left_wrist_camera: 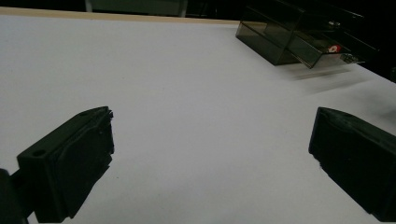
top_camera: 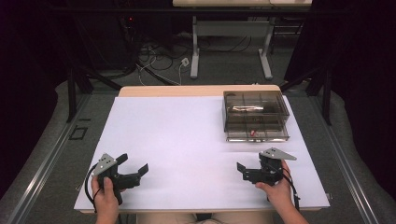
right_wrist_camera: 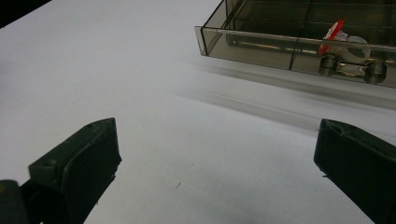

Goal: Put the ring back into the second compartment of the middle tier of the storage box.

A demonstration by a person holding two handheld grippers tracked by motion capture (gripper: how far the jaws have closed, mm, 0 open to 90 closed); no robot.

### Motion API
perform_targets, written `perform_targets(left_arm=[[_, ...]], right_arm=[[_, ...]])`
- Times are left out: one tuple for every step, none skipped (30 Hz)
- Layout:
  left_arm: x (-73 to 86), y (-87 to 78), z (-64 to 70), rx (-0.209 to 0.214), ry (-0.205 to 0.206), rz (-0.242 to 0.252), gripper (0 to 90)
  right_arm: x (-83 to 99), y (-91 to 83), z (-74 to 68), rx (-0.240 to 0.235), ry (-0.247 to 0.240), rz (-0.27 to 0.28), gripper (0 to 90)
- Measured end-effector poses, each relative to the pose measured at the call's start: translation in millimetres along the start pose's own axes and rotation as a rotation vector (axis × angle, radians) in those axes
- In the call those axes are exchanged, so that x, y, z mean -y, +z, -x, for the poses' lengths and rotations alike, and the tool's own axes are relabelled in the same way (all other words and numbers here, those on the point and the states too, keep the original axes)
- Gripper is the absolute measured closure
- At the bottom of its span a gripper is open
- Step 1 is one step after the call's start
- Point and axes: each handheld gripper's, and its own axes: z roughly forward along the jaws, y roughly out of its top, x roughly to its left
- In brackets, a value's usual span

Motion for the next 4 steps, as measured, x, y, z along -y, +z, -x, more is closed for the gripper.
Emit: perform_targets(left_arm=[[0.0, 0.0, 0.0, -0.001, -0.001, 0.0, 0.0], [-0.1, -0.1, -0.2, -0.001, 0.0, 0.001, 0.0], [-0.3, 0.0, -0.3, -0.001, 0.001, 0.002, 0.0], [-0.4, 0.0, -0.4, -0.001, 0.002, 0.003, 0.0]], right_arm=[[0.1, -0.2, -0.4, 0.002, -0.002, -0.004, 0.2], [0.2, -0.2, -0.6, 0.004, -0.004, -0.001, 0.2], [0.3, 0.0, -0.7, 0.007, -0.006, 0.002, 0.2], [0.2, 0.3, -0.1, 0.008, -0.011, 0.004, 0.2]])
